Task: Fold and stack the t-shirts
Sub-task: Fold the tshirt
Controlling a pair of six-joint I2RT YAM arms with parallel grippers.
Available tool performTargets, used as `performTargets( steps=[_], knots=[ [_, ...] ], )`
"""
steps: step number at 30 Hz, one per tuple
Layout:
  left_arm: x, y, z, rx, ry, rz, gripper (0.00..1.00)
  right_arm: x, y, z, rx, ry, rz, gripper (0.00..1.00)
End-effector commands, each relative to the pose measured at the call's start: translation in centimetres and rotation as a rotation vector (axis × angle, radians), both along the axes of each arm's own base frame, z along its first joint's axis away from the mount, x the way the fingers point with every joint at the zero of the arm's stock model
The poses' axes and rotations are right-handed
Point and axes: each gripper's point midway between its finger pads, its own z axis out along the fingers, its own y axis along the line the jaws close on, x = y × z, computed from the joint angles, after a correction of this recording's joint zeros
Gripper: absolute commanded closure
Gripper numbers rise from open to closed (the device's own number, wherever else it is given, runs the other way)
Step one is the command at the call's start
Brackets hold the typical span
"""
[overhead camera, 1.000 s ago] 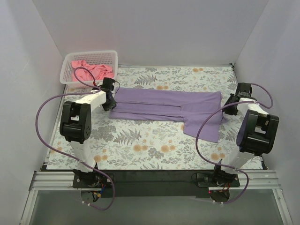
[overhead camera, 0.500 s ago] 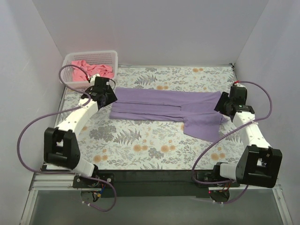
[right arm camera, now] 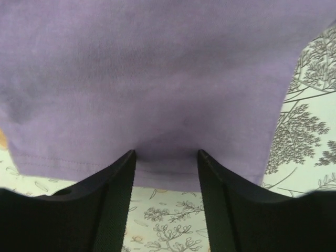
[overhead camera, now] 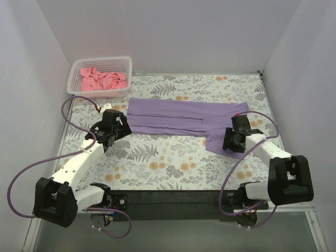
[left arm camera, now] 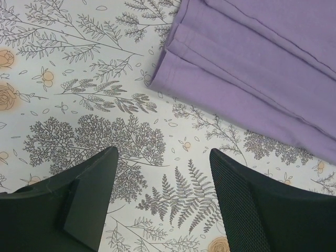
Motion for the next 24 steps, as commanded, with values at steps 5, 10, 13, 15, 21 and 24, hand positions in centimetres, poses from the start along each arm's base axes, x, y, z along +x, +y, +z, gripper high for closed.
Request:
performTargets(
  steps=[5, 10, 13, 15, 21, 24],
  knots=[
    [0.6, -0.5, 0.4, -0.012, -0.042, -0.018, 0.3, -0.3, 0.4, -2.5, -0.04, 0.057, -0.009, 0.57],
    [0.7, -0.5, 0.7, -0.017, -0.054, -0.019, 0.31, 0.1, 0.5, -2.0, -0.051, 0.043, -0.001, 0.99],
    [0.7, -0.6, 0.6, -0.017, -0.049, -0.022, 0.31, 2.5, 0.6, 0.9, -0.062, -0.021, 0.012, 0.99],
    [0.7, -0.6, 0.5, -0.018, -0.047, -0.025, 0.31, 5.1, 0.8, 3.9, -0.072, -0.095, 0.019, 0.99],
    [0.8, -0.8, 0.0, -0.014, -0.028, -0.034, 0.32, 12.2, 0.6, 10.6, -0.127, -0.248, 0.028, 0.99],
    [0.6, -0.7, -0.3, -0.014, -0.02, -0.034, 0.31, 14.9, 0.6, 10.7, -0.157, -0.247, 0.035, 0.99]
  ],
)
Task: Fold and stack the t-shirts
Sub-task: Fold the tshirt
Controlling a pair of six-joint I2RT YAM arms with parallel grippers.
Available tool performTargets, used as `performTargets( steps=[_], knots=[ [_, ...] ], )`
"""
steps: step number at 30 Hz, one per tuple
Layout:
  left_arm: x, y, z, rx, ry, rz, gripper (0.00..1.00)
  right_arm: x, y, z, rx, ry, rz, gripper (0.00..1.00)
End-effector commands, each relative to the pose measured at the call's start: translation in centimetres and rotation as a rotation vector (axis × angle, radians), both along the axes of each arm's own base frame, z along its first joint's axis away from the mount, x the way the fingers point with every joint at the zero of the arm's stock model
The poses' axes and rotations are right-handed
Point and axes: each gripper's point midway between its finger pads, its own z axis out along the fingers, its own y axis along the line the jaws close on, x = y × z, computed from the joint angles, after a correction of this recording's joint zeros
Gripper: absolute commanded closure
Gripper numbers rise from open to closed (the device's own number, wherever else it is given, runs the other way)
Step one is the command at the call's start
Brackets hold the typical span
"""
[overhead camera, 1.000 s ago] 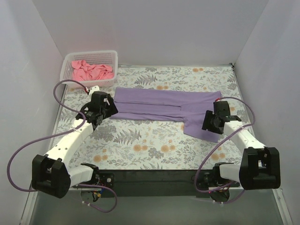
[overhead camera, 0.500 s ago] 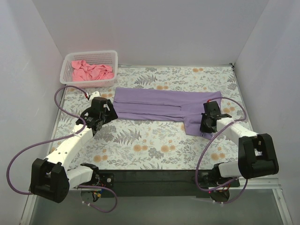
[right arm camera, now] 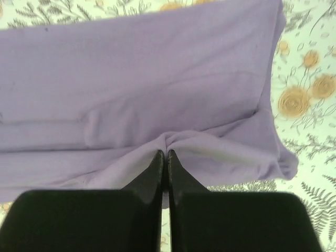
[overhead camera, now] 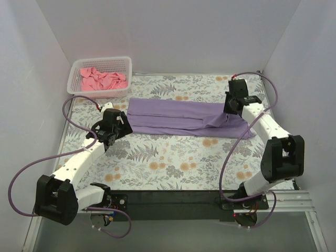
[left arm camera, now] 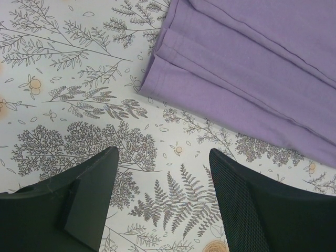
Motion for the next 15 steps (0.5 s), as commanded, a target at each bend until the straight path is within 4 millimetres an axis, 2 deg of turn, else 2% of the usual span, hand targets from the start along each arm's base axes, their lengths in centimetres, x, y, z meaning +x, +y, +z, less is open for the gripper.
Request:
performTargets(
  steps=[1, 2, 4, 5, 8, 11, 15],
  knots=[
    [-0.1, -0.1, -0.2, 0.007, -0.004, -0.013, 0.31, 3.7, -0.9, 1.5, -0.071, -0.032, -0.009, 0.99],
    [-0.1, -0.1, -0.4, 0.008, -0.001, -0.013, 0.31, 4.5, -0.8, 0.7, -0.078, -0.011, -0.004, 0.99],
    [-0.1, -0.1, -0.5, 0.006, 0.004, -0.016, 0.32, 6.7, -0.5, 1.8, -0.083, -0.05, 0.013, 0.99],
    [-0.2, -0.1, -0.7, 0.009, 0.01, -0.017, 0.32, 7.7, -0.3, 1.0, -0.09, -0.043, 0.022, 0.99],
    [-0.2, -0.2, -0.9, 0.01, 0.017, -0.021, 0.32, 10.0, -0.3, 0.6, -0.113, -0.044, 0.022, 0.99],
    [-0.1, -0.2, -1.2, 0.012, 0.026, -0.022, 0.32, 11.7, -0.5, -0.1, -0.136, -0.041, 0.019, 0.99],
    [-0.2, -0.2, -1.5, 0.017, 0.038, -0.022, 0.32, 12.4, -1.5, -1.8, -0.129, -0.011, -0.015, 0.97]
  ],
)
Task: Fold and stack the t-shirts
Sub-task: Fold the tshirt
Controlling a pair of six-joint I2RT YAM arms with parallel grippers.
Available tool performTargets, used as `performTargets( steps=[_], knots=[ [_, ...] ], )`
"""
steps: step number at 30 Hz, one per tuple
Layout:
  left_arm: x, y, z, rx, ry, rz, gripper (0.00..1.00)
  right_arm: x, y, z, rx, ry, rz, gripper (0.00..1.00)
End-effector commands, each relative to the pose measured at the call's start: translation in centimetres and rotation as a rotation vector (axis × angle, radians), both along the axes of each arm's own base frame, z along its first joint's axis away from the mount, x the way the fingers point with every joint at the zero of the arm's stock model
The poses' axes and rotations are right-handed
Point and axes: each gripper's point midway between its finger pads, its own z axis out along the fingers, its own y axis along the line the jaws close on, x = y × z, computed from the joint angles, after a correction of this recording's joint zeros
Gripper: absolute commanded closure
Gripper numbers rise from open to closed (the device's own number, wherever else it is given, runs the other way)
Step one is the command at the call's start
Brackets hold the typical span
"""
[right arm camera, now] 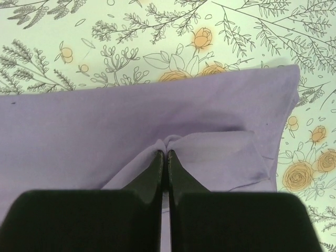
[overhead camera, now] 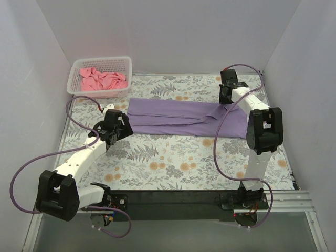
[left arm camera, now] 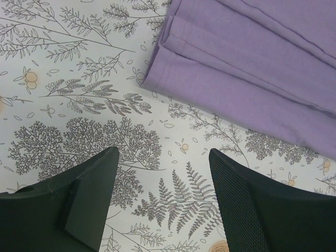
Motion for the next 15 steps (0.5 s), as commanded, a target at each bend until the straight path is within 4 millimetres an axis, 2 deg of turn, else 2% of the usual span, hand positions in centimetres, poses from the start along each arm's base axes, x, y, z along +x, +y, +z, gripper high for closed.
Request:
performTargets(
  steps=[1, 3, 5, 6, 7, 9, 10, 12, 13, 15],
  knots=[
    [-0.1, -0.1, -0.3, 0.008, 0.003, -0.015, 0.32, 2.1, -2.1, 1.4, -0.012, -0.06, -0.064, 0.96],
    [-0.1, -0.1, -0.4, 0.006, 0.005, -0.017, 0.32, 2.0, -2.6, 0.4, 0.018, -0.041, -0.097, 0.94],
    [-0.1, -0.2, -0.5, 0.007, 0.011, -0.02, 0.32, 2.0, -3.5, -0.1, 0.047, -0.034, -0.128, 0.87],
    [-0.1, -0.2, -0.6, 0.007, 0.012, -0.02, 0.32, 2.0, -3.4, -0.2, 0.065, -0.03, -0.127, 0.79],
    [-0.1, -0.2, -0.5, 0.006, 0.011, -0.021, 0.32, 2.0, -3.7, -0.1, 0.071, -0.033, -0.13, 0.74],
    [-0.1, -0.2, -0.6, 0.005, 0.014, -0.022, 0.32, 2.0, -3.5, 1.0, 0.081, -0.052, -0.119, 0.68],
    [-0.1, -0.2, -0.7, 0.006, 0.017, -0.022, 0.32, 1.9, -3.3, 1.4, 0.087, -0.059, -0.113, 0.59],
    [-0.1, -0.2, -0.8, 0.008, 0.02, -0.021, 0.32, 1.4, -3.3, 3.1, 0.098, -0.092, -0.111, 0.49],
    [-0.1, -0.2, -0.7, 0.008, 0.018, -0.021, 0.32, 0.9, -3.4, 3.1, 0.095, -0.09, -0.117, 0.46],
    [-0.2, -0.3, -0.9, 0.006, 0.025, -0.022, 0.32, 0.3, -3.7, 4.3, 0.096, -0.114, -0.121, 0.4]
  ],
)
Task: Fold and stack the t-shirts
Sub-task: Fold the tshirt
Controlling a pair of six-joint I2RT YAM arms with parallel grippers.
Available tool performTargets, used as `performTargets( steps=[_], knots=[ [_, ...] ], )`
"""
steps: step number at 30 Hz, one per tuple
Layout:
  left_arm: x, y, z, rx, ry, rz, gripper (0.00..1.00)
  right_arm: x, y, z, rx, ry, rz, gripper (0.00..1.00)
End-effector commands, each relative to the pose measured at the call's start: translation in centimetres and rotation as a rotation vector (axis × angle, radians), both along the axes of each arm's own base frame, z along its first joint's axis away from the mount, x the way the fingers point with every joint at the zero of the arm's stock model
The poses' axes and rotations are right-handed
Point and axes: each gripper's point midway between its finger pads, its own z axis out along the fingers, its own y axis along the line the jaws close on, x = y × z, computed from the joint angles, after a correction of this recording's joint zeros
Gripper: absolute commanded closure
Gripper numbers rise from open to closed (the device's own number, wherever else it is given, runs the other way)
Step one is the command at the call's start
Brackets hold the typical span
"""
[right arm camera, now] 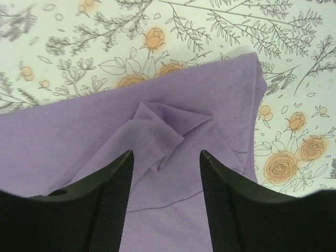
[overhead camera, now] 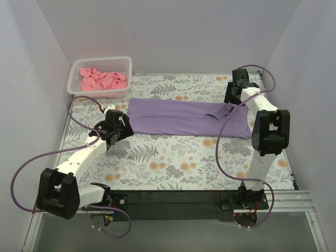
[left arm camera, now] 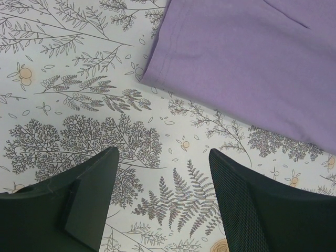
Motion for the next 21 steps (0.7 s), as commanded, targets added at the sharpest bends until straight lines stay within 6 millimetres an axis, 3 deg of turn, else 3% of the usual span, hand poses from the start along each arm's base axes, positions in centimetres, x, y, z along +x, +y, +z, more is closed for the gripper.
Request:
performTargets(
  steps=[1, 4, 6, 8, 9, 10, 11, 12, 13, 14, 16, 18, 20, 21],
  knots=[
    [0.1, -0.1, 0.0, 0.004, -0.005, -0.01, 0.32, -0.2, 0.5, 5.0, 0.024, -0.122, 0.0, 0.39],
    [0.1, -0.2, -0.1, -0.003, 0.001, -0.003, 0.32, -2.3, 0.3, 5.3, 0.038, -0.132, -0.002, 0.35],
    [0.2, 0.0, -0.1, -0.011, 0.006, 0.027, 0.31, -4.9, -0.2, 4.6, 0.063, -0.12, -0.017, 0.32],
    [0.3, 0.3, -0.3, -0.02, 0.025, 0.058, 0.31, -6.2, -1.7, 5.4, 0.134, -0.177, -0.069, 0.32],
    [0.5, 0.6, -0.3, -0.053, 0.031, 0.089, 0.31, -7.9, -2.0, 3.4, 0.213, -0.143, -0.08, 0.32],
    [0.7, 0.8, -0.4, -0.071, 0.04, 0.105, 0.31, -9.0, -3.9, 2.8, 0.26, -0.15, -0.134, 0.32],
    [1.0, 0.8, -0.4, -0.099, 0.044, 0.121, 0.31, -9.0, -4.2, 4.0, 0.321, -0.227, -0.149, 0.32],
    [1.2, 1.4, -0.5, -0.129, 0.054, 0.153, 0.31, -9.6, -3.9, 3.9, 0.393, -0.24, -0.129, 0.32],
    [1.5, 1.0, -0.8, -0.183, 0.071, 0.16, 0.31, -11.6, -5.2, 1.7, 0.425, -0.216, -0.182, 0.32],
    [1.8, 1.2, -0.9, -0.213, 0.075, 0.18, 0.31, -11.5, -5.1, 2.6, 0.465, -0.27, -0.169, 0.32],
    [2.4, 0.3, -1.0, -0.286, 0.082, 0.172, 0.31, -13.4, -6.2, 0.7, 0.522, -0.269, -0.223, 0.32],
    [3.2, 0.3, -1.7, -0.309, 0.102, 0.186, 0.31, -13.7, -7.2, 0.8, 0.592, -0.333, -0.249, 0.32],
    [3.7, -0.3, -2.2, -0.348, 0.128, 0.175, 0.31, -15.0, -7.1, -0.9, 0.641, -0.321, -0.278, 0.32],
    [4.3, -0.2, -2.7, -0.352, 0.146, 0.184, 0.31, -15.0, -7.8, -0.7, 0.67, -0.357, -0.29, 0.32]
  ],
)
